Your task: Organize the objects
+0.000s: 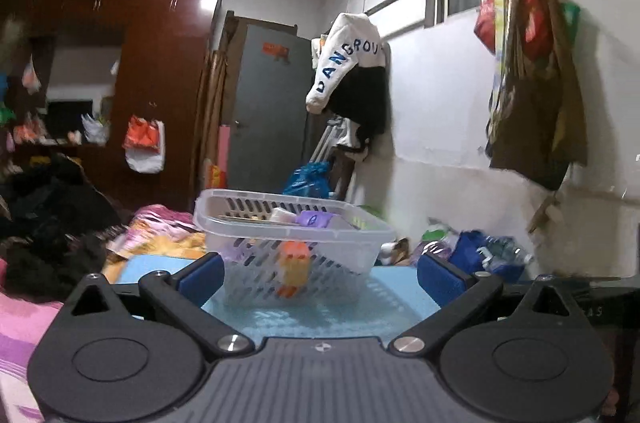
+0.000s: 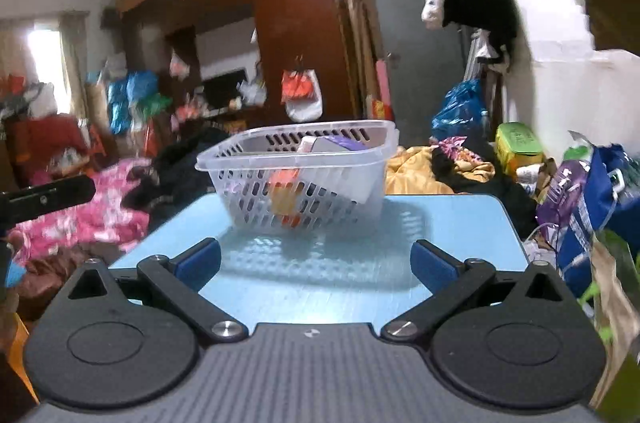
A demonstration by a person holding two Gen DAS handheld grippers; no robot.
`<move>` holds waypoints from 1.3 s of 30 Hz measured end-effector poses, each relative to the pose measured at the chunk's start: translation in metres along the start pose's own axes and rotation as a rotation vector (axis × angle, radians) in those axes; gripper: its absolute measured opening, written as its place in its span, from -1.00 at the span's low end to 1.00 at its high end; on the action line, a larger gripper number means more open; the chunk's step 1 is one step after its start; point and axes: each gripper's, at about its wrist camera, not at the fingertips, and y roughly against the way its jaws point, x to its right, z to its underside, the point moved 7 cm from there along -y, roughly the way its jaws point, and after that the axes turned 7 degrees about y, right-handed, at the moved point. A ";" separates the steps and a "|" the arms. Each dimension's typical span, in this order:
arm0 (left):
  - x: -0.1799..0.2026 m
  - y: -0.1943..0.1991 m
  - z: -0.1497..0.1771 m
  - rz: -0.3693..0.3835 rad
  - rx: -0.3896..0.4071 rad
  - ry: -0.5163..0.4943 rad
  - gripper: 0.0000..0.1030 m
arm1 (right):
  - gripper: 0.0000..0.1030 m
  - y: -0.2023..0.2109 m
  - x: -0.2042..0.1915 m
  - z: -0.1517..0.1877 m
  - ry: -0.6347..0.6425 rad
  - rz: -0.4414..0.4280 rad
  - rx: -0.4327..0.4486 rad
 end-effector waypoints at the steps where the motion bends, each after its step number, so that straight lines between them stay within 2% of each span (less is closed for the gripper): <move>1: 0.002 0.002 -0.001 -0.018 0.009 -0.009 1.00 | 1.00 0.001 -0.003 -0.004 0.032 0.013 0.006; 3: 0.006 0.002 -0.003 -0.031 0.004 -0.017 1.00 | 1.00 0.002 -0.004 -0.014 0.050 0.047 0.032; 7: 0.003 -0.018 0.003 -0.044 -0.077 -0.021 1.00 | 1.00 -0.009 -0.004 -0.017 0.027 0.014 0.008; 11: 0.002 -0.028 0.014 -0.048 -0.125 -0.040 1.00 | 1.00 -0.016 0.001 -0.015 0.015 0.031 0.010; 25: 0.009 -0.029 0.024 -0.119 -0.139 -0.088 1.00 | 1.00 -0.013 0.008 0.000 -0.015 0.045 -0.018; 32: 0.006 -0.025 0.022 -0.155 -0.124 -0.087 1.00 | 1.00 -0.007 0.010 0.001 -0.023 0.043 -0.005; 39: -0.002 -0.023 0.025 -0.171 -0.127 -0.081 1.00 | 1.00 -0.009 0.011 0.009 -0.030 0.028 -0.030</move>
